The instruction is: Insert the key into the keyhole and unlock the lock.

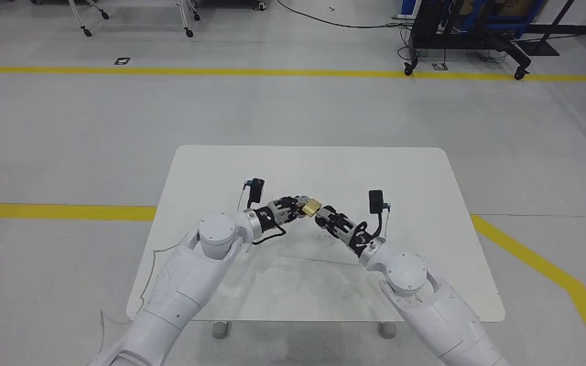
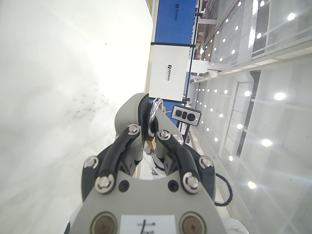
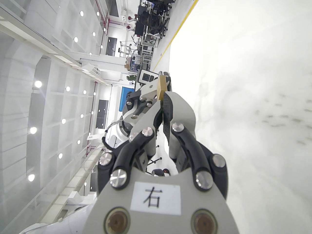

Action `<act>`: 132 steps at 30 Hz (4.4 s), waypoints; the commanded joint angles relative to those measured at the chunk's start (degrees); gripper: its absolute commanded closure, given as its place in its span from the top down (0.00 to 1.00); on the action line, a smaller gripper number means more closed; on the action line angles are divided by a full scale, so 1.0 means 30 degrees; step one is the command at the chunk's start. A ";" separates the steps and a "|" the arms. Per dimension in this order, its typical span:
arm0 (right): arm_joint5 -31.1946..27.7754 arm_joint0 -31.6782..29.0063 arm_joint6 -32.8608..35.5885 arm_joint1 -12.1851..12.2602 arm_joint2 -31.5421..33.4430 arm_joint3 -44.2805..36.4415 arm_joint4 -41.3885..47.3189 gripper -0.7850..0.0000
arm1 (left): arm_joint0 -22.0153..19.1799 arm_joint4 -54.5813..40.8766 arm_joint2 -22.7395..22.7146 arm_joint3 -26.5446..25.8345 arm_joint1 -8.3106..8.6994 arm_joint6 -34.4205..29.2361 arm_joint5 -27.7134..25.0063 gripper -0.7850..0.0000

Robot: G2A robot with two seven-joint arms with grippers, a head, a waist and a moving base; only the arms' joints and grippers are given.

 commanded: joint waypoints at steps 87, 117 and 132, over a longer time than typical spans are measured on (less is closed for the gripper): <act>-0.5231 0.0089 1.0069 -0.1060 0.0786 0.2265 1.0979 0.30 | 0.0515 -0.6600 -0.2046 0.0361 -0.0492 -0.2435 -0.1282 0.00; -0.2401 0.1701 1.2538 -0.1749 0.0130 0.4857 1.4891 0.00 | 0.0339 -0.5005 -0.1972 0.0313 -0.0368 -0.4422 -0.3184 0.00; -0.0025 0.1787 1.4790 -0.2253 0.0018 0.6027 1.9658 0.00 | 0.1513 -0.0313 -0.2106 -0.1512 -0.0176 -0.1197 -0.8782 0.00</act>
